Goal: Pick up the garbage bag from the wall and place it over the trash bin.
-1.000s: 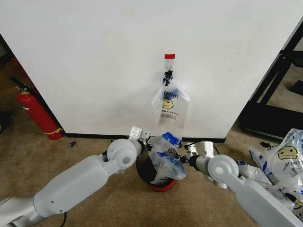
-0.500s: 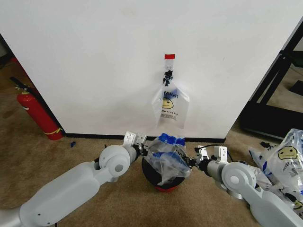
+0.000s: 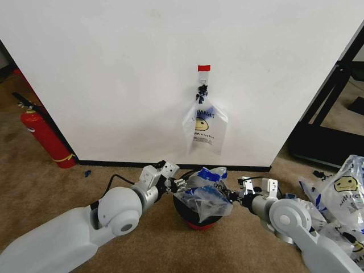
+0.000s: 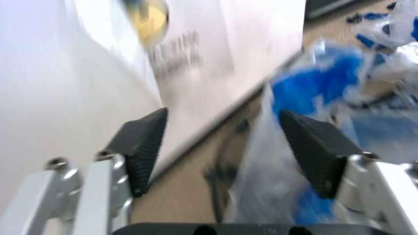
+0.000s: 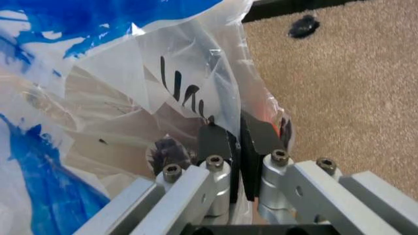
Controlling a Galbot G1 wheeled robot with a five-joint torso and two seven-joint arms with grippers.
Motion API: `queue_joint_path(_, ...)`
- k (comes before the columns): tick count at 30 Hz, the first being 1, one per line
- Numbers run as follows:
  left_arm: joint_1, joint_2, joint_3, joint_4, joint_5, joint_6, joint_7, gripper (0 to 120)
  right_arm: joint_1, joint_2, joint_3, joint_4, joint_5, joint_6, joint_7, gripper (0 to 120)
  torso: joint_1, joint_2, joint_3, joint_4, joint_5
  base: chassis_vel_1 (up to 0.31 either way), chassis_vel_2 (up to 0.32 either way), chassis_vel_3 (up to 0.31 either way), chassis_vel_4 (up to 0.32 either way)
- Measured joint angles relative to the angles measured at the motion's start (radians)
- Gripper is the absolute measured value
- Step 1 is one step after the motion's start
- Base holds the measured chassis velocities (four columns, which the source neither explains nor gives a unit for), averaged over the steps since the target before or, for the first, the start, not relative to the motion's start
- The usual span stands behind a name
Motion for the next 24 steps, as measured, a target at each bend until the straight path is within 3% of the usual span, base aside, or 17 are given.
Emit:
queue_joint_path(6, -0.149, -0.048, 0.144, 0.080, 0.228, -0.079, 0.101, 97, -0.024, -0.002, 0.018, 0.000, 0.000, 0.000, 0.000, 0, 0.000, 0.000, 0.000, -0.0005, 0.0000, 0.000, 0.000, 0.000, 0.000)
queue_joint_path(11, -0.234, -0.036, 0.268, 0.122, 0.410, -0.155, 0.207, 100, -0.017, 0.002, 0.018, -0.003, -0.001, 0.000, 0.000, 0, 0.000, 0.000, 0.000, -0.0004, 0.0001, 0.000, 0.000, 0.000, 0.000)
queue_joint_path(17, -0.240, -0.038, 0.305, 0.157, 0.499, -0.198, 0.236, 100, -0.002, 0.012, 0.010, -0.014, -0.001, 0.000, 0.000, 0, 0.000, 0.000, 0.000, 0.0001, 0.0000, 0.000, 0.000, 0.000, 0.000)
queue_joint_path(24, -0.287, -0.083, 0.331, 0.223, 0.499, -0.209, 0.236, 98, 0.002, 0.013, 0.006, -0.019, -0.002, 0.000, -0.001, 0, 0.000, 0.000, 0.000, -0.0003, 0.0000, 0.000, 0.000, 0.000, 0.000)
